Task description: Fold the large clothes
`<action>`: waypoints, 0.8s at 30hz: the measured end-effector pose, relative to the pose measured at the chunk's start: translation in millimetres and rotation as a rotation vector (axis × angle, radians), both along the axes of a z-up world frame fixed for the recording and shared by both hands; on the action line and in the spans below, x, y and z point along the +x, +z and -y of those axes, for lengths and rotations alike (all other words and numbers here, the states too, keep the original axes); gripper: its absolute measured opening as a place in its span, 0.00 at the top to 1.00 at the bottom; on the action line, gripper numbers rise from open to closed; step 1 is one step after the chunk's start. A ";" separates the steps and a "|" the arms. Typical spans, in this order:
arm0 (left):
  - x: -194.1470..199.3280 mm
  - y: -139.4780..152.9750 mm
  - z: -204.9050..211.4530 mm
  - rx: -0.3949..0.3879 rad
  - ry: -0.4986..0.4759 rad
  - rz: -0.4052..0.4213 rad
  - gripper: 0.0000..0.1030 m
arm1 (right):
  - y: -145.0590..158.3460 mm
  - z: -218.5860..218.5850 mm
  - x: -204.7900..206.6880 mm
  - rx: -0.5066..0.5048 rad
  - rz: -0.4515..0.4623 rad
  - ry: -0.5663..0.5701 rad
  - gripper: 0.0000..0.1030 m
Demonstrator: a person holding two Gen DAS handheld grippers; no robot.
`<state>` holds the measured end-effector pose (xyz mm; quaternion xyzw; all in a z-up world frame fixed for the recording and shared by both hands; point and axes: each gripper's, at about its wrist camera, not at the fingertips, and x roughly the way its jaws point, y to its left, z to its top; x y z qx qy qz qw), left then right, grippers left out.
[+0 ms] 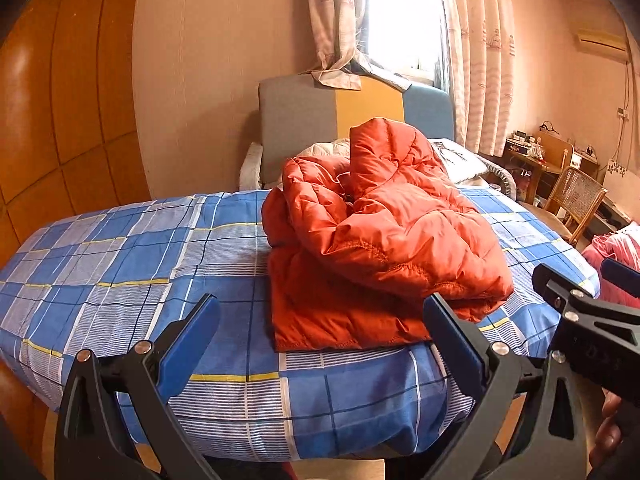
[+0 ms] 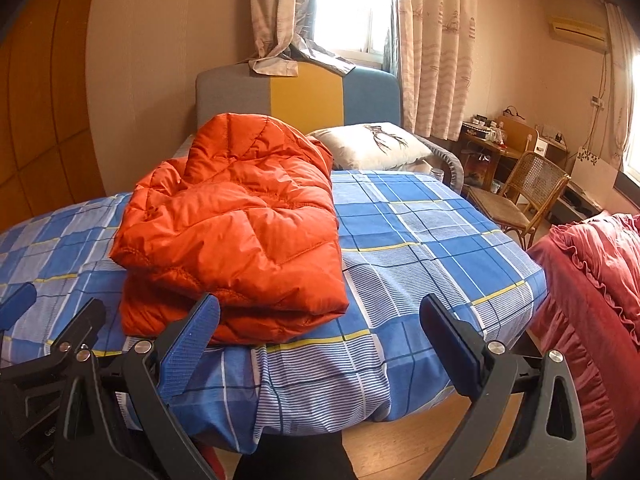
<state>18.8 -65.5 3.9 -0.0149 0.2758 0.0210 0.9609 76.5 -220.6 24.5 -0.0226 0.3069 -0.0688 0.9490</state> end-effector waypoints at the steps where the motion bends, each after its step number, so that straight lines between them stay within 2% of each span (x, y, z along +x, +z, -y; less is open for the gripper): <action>1: -0.6 0.4 -1.9 -0.004 0.004 0.001 0.02 | 0.1 -0.8 -0.2 0.001 0.000 0.003 0.03; 24: -2.7 2.7 -7.8 -0.018 0.002 -0.003 0.02 | -6.7 -4.8 2.2 0.020 -0.021 0.019 0.03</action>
